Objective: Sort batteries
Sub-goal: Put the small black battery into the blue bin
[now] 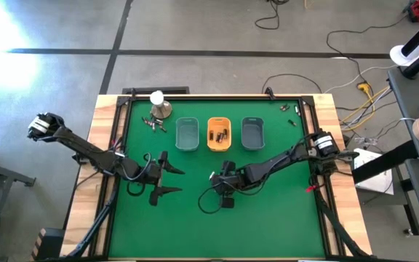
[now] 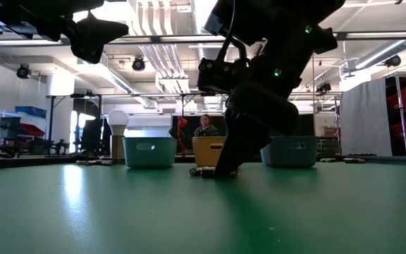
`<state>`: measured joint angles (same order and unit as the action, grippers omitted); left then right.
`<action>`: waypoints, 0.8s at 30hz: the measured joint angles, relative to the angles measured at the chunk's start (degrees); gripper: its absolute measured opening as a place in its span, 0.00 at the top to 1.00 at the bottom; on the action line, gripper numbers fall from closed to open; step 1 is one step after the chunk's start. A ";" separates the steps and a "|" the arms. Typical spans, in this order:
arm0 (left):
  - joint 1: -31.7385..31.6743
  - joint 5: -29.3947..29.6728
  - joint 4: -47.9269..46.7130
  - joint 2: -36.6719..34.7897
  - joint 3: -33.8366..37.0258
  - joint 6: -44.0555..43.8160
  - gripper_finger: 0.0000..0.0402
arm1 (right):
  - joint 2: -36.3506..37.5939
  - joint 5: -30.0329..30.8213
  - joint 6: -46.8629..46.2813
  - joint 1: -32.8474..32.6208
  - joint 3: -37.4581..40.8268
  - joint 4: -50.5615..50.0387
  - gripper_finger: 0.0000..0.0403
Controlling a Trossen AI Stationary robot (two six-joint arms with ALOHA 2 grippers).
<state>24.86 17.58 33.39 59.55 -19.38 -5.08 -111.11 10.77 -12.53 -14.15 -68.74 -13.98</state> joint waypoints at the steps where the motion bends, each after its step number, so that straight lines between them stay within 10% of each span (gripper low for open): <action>1: 0.00 0.00 0.00 0.00 0.00 0.00 0.37 | 0.01 -0.30 -0.29 0.00 0.18 0.14 0.72; 16: 0.00 0.00 -0.07 0.02 0.00 -0.13 0.37 | 0.31 -1.73 -2.20 -0.17 2.47 0.21 0.93; 24: 0.00 -0.02 -0.25 0.02 0.00 -0.39 0.37 | 0.26 -1.55 -0.32 -0.48 2.42 -1.34 0.85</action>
<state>24.86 17.56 33.14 59.57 -19.38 -5.48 -110.85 9.21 -12.85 -14.63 -66.32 -15.32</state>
